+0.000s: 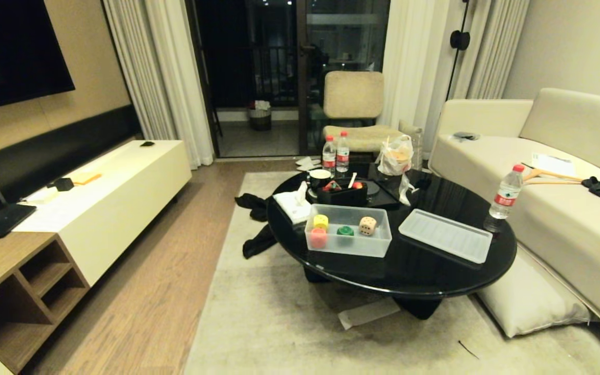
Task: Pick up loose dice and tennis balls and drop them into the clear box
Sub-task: Find toys out of the box
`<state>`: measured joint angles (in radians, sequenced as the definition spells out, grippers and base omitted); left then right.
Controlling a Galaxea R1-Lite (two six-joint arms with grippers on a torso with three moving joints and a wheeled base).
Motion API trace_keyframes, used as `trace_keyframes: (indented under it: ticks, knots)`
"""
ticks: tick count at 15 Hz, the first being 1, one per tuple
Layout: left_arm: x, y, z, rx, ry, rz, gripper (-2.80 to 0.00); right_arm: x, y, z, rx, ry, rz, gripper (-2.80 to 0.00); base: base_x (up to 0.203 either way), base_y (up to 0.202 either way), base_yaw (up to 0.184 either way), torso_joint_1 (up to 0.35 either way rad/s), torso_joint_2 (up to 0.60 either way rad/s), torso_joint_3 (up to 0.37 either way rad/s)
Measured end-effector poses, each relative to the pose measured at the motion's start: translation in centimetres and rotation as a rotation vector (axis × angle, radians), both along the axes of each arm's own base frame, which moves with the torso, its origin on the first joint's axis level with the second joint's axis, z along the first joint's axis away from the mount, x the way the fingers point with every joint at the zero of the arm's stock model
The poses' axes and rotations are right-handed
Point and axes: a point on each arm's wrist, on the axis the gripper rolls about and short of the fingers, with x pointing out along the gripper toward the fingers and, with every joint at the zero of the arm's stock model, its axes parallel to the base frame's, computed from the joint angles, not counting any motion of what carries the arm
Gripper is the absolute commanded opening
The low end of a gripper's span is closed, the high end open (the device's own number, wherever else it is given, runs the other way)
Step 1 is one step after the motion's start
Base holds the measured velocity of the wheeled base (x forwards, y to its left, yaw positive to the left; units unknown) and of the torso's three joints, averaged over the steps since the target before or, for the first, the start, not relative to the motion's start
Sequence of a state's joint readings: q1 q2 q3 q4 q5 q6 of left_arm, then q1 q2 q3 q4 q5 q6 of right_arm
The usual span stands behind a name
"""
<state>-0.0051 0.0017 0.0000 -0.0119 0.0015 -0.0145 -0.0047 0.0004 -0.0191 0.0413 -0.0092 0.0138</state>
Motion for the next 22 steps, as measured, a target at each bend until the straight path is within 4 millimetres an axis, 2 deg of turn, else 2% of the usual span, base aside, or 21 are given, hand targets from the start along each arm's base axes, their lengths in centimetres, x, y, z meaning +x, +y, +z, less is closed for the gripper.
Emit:
trace_keyframes:
  ticks: [10, 22]
  knots:
    - [0.0, 0.0, 0.0, 0.001, 0.0, 0.001, -2.8, 0.0, 0.0, 0.01, 0.0, -0.001, 0.0, -2.8, -0.178, 0.0, 0.0, 0.004, 0.0, 0.002]
    - [0.0, 0.0, 0.0, 0.0, 0.0, -0.001, -2.8, -0.01, 0.0, -0.06, -0.001, 0.007, -0.001, -2.8, -0.006, 0.0, 0.002, 0.0, 0.0, 0.0]
